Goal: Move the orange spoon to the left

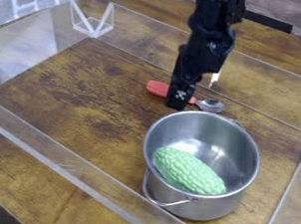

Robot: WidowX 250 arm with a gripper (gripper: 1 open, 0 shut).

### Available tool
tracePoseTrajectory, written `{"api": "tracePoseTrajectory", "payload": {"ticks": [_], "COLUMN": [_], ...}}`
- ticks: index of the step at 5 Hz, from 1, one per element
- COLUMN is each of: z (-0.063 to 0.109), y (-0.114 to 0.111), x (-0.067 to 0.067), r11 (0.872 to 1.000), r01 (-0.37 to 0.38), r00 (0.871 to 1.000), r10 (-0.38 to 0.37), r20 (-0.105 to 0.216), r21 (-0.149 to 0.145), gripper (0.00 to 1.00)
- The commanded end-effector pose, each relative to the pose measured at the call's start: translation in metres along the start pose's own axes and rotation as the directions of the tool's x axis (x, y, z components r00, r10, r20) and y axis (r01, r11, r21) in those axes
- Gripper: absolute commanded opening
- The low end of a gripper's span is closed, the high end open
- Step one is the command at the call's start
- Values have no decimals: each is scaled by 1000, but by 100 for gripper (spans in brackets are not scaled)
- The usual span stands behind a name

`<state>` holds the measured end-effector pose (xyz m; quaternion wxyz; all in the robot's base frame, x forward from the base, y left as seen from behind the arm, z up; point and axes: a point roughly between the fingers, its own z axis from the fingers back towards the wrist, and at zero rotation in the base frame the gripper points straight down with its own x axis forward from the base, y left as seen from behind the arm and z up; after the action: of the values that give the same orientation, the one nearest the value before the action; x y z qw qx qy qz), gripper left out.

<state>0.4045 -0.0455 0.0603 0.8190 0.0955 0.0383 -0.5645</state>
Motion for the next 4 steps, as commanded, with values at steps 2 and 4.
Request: {"api": "tracePoseTrajectory", "payload": {"ticks": [2, 4], "z": [21, 24], "y": [24, 33], "x": [0, -2], "r11": [994, 987], "r01": [-65, -111], "r00": [998, 993], "r10": [63, 107], "r20": [30, 38], "r21": [83, 118], "gripper": [0, 0]}}
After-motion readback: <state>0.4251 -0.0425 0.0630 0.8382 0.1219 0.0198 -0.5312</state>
